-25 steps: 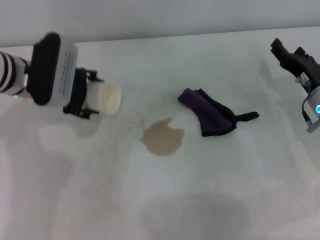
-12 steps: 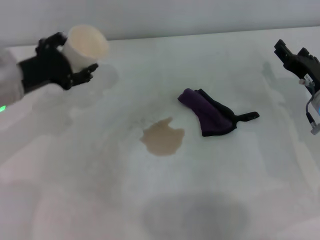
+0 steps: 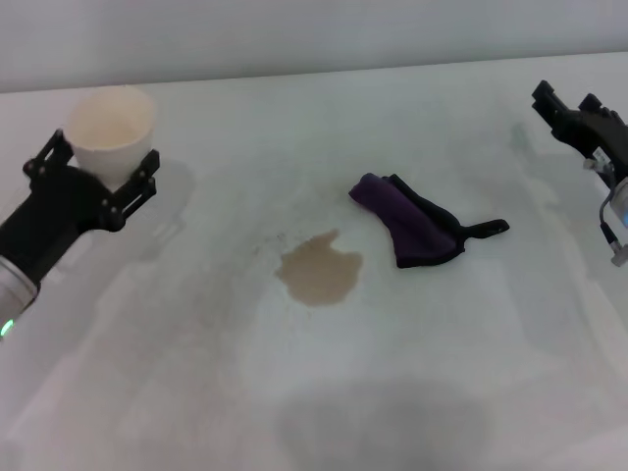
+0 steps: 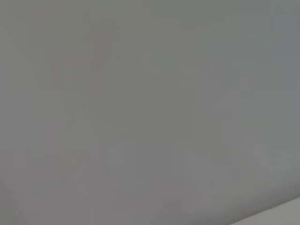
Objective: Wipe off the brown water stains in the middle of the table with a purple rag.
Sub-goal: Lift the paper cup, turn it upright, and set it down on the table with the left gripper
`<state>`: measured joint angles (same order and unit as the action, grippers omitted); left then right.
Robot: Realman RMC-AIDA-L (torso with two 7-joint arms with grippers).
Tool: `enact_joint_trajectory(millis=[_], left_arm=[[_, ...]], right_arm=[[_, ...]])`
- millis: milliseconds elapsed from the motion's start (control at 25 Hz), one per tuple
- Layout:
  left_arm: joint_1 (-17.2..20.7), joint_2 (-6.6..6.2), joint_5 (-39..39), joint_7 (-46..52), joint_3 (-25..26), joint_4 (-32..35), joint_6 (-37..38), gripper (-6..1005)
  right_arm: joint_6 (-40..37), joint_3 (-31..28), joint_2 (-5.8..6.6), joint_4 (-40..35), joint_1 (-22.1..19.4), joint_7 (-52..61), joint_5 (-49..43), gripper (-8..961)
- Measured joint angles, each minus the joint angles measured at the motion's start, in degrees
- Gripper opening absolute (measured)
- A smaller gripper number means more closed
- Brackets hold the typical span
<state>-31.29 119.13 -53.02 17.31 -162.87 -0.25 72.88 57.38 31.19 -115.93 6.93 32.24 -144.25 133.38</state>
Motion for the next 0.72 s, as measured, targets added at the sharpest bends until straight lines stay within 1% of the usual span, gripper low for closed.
enact_joint_trajectory(millis=[80,200,320,360,400,560,720], left_arm=[[2.0,0.12,-3.4,-0.1,0.0,2.9,-0.1,789],[4.0,0.36,-8.6,-0.2,0.0,6.5,-1.0,790],[5.3,0.54,-12.0,-1.2,0.0,9.3,-2.8,790],[5.3,0.54,-12.0,-1.2,0.0,9.3,-2.8,790],[5.7,0.58,-12.5,-1.5,0.0,10.7,-5.5,790],[5.9,0.59,-12.5,-1.6,0.0,12.2,-8.6,791],[5.4,0.78,-12.4,-1.8,0.0,12.5,-12.6,792]], right_arm=[[0.0,0.0,-0.02,-0.1,0.0,0.0,-1.5,828],[0.0,0.0,-0.11,-0.2,0.0,0.0,-3.2,828],[0.0,0.0,-0.15,-0.2,0.0,0.0,-4.3,828],[0.0,0.0,-0.15,-0.2,0.0,0.0,-4.4,828],[0.0,0.0,-0.16,-0.2,0.0,0.0,-4.5,828],[0.1,0.0,-0.17,-0.1,0.0,0.0,-5.1,827],[-0.1,0.0,-0.17,-0.1,0.0,0.0,-5.8,827]])
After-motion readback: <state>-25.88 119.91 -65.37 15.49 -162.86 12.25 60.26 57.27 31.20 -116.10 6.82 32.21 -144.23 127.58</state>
